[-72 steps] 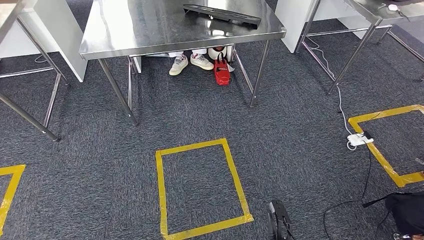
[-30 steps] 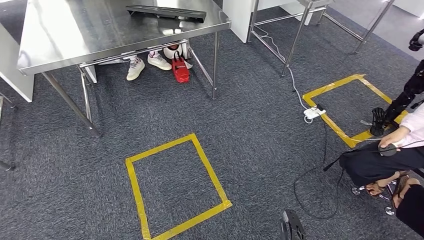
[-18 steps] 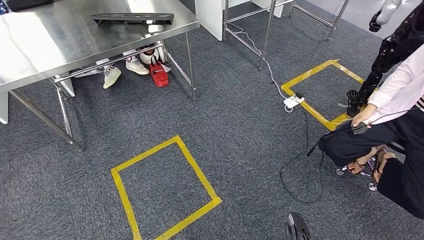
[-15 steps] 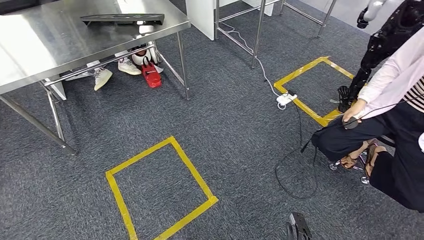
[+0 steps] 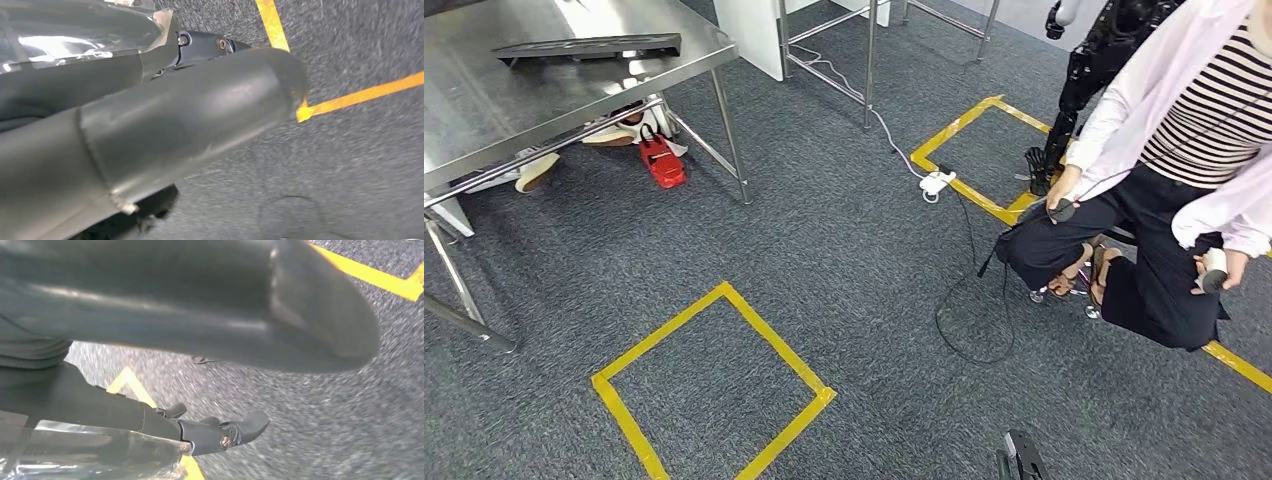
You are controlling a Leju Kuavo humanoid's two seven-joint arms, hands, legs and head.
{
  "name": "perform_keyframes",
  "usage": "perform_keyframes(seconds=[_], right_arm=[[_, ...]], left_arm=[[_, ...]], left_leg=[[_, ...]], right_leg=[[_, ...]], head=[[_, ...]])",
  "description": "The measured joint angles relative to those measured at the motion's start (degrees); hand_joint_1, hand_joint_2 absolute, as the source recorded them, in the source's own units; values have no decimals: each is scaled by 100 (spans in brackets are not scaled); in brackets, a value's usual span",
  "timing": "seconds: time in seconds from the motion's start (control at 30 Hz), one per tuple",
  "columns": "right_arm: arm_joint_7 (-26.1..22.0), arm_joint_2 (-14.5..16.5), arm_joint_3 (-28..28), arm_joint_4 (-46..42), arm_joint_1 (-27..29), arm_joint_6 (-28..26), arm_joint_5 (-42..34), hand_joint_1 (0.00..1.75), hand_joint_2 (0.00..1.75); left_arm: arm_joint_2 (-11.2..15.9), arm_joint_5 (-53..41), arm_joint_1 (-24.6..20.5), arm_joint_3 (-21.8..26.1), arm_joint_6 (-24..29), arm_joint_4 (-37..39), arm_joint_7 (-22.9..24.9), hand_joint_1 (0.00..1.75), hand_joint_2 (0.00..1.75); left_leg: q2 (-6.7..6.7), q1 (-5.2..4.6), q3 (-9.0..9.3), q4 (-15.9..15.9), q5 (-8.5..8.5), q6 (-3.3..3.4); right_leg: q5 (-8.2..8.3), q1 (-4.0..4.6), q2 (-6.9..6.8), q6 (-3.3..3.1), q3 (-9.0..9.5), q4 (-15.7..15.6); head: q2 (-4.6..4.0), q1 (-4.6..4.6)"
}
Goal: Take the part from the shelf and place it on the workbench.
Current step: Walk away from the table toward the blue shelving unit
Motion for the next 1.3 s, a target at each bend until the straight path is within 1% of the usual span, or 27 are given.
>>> perform_keyframes(seconds=[0.03, 0.07, 0.13, 0.17, 0.23, 0.3, 0.33, 0.37, 0.43, 0.5, 0.53, 0.57, 0.6, 0.67, 0.73, 0.8, 0.83, 0.9, 0.97, 1.0, 1.03, 1.07, 1.1, 1.17, 1.23, 1.27, 1.3], right_arm=[[1, -10, 27, -1, 16, 0, -18, 0, 0], [2, -22, 51, -2, 30, 1, -44, 0, 0], [2, -48, 102, -10, 36, 10, -135, 0, 0], [1, -60, 132, -18, 29, 18, -190, 0, 0], [-3, -80, 206, -36, 14, 41, -285, 0, 0], [-21, -109, 299, -51, 12, 102, -394, 0, 0], [-37, -123, 338, -58, 17, 140, -446, 0, 0], [-51, -134, 370, -68, 21, 179, -492, 0, 0], [-75, -141, 406, -87, 14, 216, -532, 0, 0], [-84, -145, 445, -101, 11, 229, -543, 0, 0], [-86, -148, 461, -104, 19, 231, -545, 0, 0], [-86, -150, 472, -105, 28, 232, -546, 0, 0], [-86, -151, 480, -107, 33, 232, -547, 0, 0], [-89, -149, 492, -121, 27, 243, -558, 0, 0], [-98, -150, 505, -140, 9, 294, -597, 0, 0], [-105, -171, 527, -149, 25, 402, -667, 0, 0], [-108, -186, 545, -152, 47, 462, -710, 0, 0], [-114, -216, 598, -158, 67, 540, -796, 0, 0], [-111, -226, 672, -168, 58, 568, -897, 0, 0], [-101, -226, 719, -172, 55, 572, -956, 0, 0], [-85, -226, 769, -173, 60, 580, -1018, 0, 0], [-68, -226, 821, -175, 66, 597, -1081, 0, 0], [-55, -229, 870, -176, 72, 620, -1144, 0, 0], [-52, -246, 935, -186, 73, 686, -1271, 0, 0], [-95, -267, 968, -200, 85, 774, -1406, 0, 0], [-132, -279, 981, -205, 112, 825, -1471, 0, 0], [-172, -293, 1003, -207, 156, 868, -1522, 0, 0]], left_arm=[[0, 2, 2, -10, -1, 0, 1, 0, 0], [-1, 8, 2, -19, -3, 0, 1, 0, 0], [-4, 28, 0, -37, -12, -1, -2, 0, 0], [-4, 40, -2, -47, -20, -1, -6, 0, 0], [0, 60, -3, -74, -36, -1, -14, 0, 0], [1, 104, -3, -96, -66, 0, -22, 0, 0], [0, 131, -5, -101, -83, 0, -27, 0, 0], [-2, 151, -8, -103, -103, 0, -33, 0, 0], [-4, 167, 3, -105, -124, 0, -42, 0, 0], [0, 170, 32, -106, -129, 0, -45, 0, 0], [3, 171, 44, -106, -130, 0, -45, 0, 0], [5, 171, 51, -106, -129, 0, -45, 0, 0], [5, 171, 54, -106, -129, 0, -45, 0, 0], [7, 171, 58, -106, -137, 1, -45, 0, 0], [6, 173, 67, -107, -176, 2, -52, 0, 0], [3, 182, 72, -109, -247, 2, -71, 0, 0], [0, 192, 71, -112, -279, 2, -84, 0, 0], [-4, 213, 74, -117, -327, 2, -112, 0, 0], [5, 226, 99, -120, -354, 2, -146, 0, 0], [9, 234, 112, -122, -364, 2, -159, 0, 0], [11, 242, 121, -126, -377, 2, -168, 0, 0], [11, 252, 123, -132, -395, 2, -172, 0, 0], [11, 260, 124, -140, -417, 2, -173, 0, 0], [12, 264, 124, -175, -490, 2, -174, 0, 0], [20, 245, 132, -221, -569, 2, -172, 0, 0], [26, 229, 134, -243, -609, 2, -166, 0, 0], [33, 208, 132, -267, -651, 2, -157, 0, 0]], left_leg=[[80, -5, -3, 1, -1, -2], [154, -6, 0, 2, -4, -6], [288, -11, 17, 7, -18, -28], [348, -28, 26, 16, -32, -52], [456, -53, 44, 32, -62, -111], [539, -48, 57, 43, -91, -181], [469, -35, 50, 82, -138, -221], [321, -20, 1, 213, -250, -258], [-47, 2, -263, 847, -651, -302], [-177, 8, -605, 1609, -979, -305], [-186, 11, -686, 1768, -984, -301], [-195, 16, -660, 1690, -862, -294], [-234, 27, -530, 1383, -640, -286], [-479, 60, -183, 586, -223, -271], [-664, 64, -19, 198, -109, -255], [-581, 35, -12, 161, -116, -205], [-508, 31, -9, 135, -96, -162], [-359, 38, -6, 80, -51, -70], [-188, 22, -17, 68, -42, -27], [-96, 11, -23, 70, -44, -23], [-11, 0, -26, 70, -45, -22], [65, -6, -27, 71, -46, -23], [136, -10, -23, 71, -47, -25], [262, -30, -7, 80, -61, -45], [376, -71, 7, 91, -87, -84], [434, -90, 15, 96, -100, -104], [493, -92, 26, 93, -111, -122]], right_leg=[[6, -1, -15, 37, 18, 35], [105, -2, -48, 81, 176, -205], [384, -3, -254, 131, 693, -1089], [496, 7, -382, 127, 901, -1460], [567, 31, -490, 53, 1024, -1712], [588, 20, -356, -26, 990, -1706], [599, -2, -290, -59, 986, -1712], [615, -28, -228, -97, 984, -1718], [644, -55, -102, -148, 979, -1721], [656, -46, 40, -169, 965, -1716], [657, -43, 116, -168, 965, -1713], [657, -44, 195, -167, 970, -1709], [656, -49, 278, -165, 978, -1703], [655, -46, 436, -152, 973, -1679], [672, -34, 571, -102, 916, -1662], [713, -27, 699, -17, 838, -1684], [706, -29, 672, 16, 803, -1670], [534, -6, 393, 21, 626, -1348], [180, 4, 79, -21, 253, -539], [37, 3, 24, -22, 71, -138], [-30, 3, 2, -7, -23, 97], [-3, 2, -15, 22, 13, 80], [102, 3, -51, 54, 171, -181], [377, 36, -321, 78, 679, -1087], [538, 92, -544, 24, 980, -1654], [562, 114, -553, -8, 1002, -1726], [578, 105, -477, -34, 989, -1723]], head=[[0, 1], [0, 1], [0, 2], [0, 0], [0, -10], [0, -19], [0, -25], [0, -31], [0, -47], [0, -52], [0, -53], [0, -52], [0, -53], [0, -50], [0, -46], [0, -46], [0, -46], [0, -27], [0, -5], [0, 1], [0, 0], [0, 1], [0, 1], [0, 8], [0, 5], [0, 2], [0, -3]])
